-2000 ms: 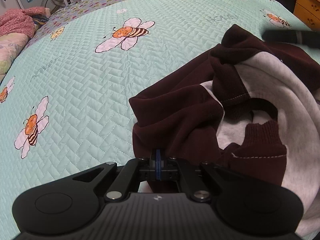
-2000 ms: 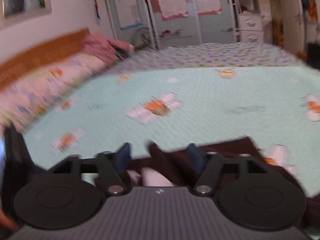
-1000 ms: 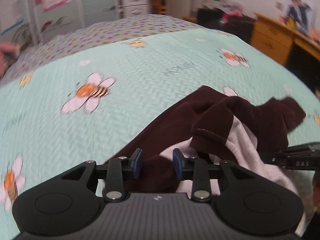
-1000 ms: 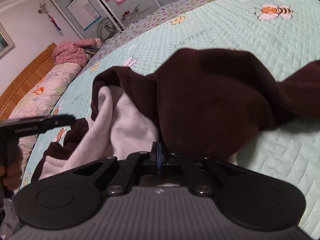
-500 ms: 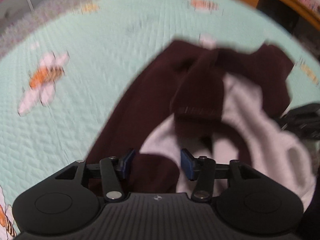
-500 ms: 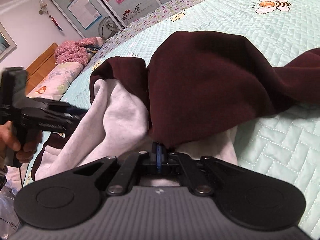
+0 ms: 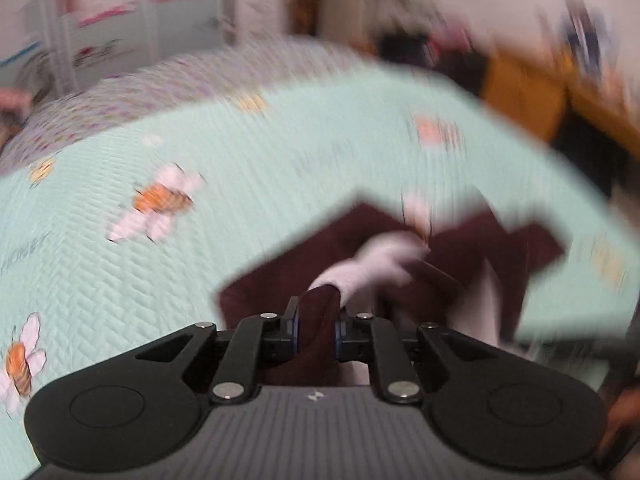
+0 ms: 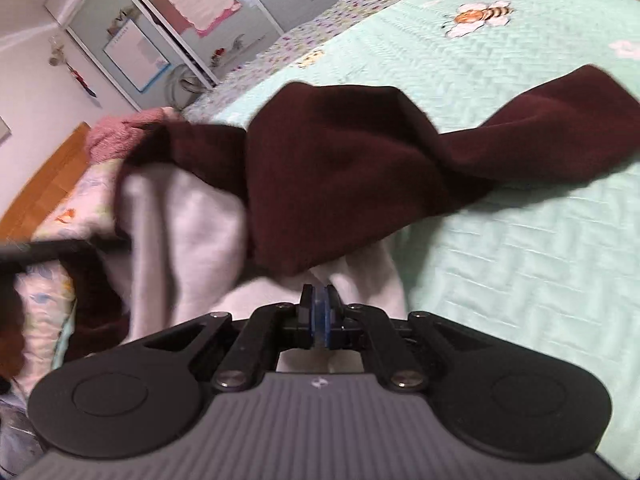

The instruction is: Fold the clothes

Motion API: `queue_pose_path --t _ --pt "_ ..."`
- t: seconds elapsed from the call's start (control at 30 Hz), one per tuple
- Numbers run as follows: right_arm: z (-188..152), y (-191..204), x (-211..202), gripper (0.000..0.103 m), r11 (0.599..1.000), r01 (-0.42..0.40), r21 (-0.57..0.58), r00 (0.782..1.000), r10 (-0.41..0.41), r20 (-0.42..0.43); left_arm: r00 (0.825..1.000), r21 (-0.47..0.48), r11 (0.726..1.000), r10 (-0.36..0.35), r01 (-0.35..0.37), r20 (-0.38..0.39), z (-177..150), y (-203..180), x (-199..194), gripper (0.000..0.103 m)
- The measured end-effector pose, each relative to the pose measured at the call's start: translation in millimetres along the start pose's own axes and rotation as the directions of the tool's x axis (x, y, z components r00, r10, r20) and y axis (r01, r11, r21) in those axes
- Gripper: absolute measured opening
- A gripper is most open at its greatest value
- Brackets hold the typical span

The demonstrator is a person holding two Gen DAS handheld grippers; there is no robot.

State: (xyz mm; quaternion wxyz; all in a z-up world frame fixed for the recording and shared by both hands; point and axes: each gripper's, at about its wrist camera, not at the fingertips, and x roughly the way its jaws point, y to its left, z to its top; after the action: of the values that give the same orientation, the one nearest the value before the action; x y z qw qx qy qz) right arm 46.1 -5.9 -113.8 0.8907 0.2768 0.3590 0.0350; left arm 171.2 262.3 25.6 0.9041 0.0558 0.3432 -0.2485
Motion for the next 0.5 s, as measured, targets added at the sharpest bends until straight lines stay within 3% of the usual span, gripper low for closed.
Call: queue_pose_path --t 0.07,0.13,0.23,0.27,0.3,0.4,0.5 --pt "1.3 5.7 -1.5 0.017 1.000 0.003 -0.013 1.000 -0.003 -0.011 0.988 -0.028 0.994 0.110 -0.108 0.112 18.4 15.7 -23.3 0.015" --pt "4.9 14.8 -0.9 0.024 0.999 -0.004 -0.034 1.000 0.004 0.006 0.961 -0.089 0.977 0.206 -0.192 0.184 32.7 37.8 -43.4 0.014" --pt "9.6 27.6 5.1 0.035 0.997 -0.018 -0.069 0.999 0.020 0.036 0.912 -0.149 0.935 0.349 -0.322 0.214 38.1 69.5 -62.0 0.015" --pt "10.9 31.7 9.8 0.038 0.997 -0.020 -0.081 0.999 0.023 0.039 0.891 -0.163 0.910 0.409 -0.382 0.195 32.4 78.1 -60.6 0.015" --pt "12.1 35.8 14.5 0.041 0.996 -0.022 -0.092 0.999 0.026 0.042 0.882 -0.176 0.891 0.445 -0.419 0.155 22.2 86.8 -54.1 0.014" --pt "8.9 48.7 31.0 0.042 0.992 -0.026 -0.125 1.000 0.026 0.005 0.893 -0.158 0.881 0.449 -0.446 -0.020 -24.4 107.8 -21.8 0.015" --pt "1.4 68.9 36.7 0.044 0.972 -0.056 -0.228 0.998 0.049 -0.037 0.892 -0.179 0.874 0.441 -0.452 -0.097 -73.2 125.4 -14.4 0.015"
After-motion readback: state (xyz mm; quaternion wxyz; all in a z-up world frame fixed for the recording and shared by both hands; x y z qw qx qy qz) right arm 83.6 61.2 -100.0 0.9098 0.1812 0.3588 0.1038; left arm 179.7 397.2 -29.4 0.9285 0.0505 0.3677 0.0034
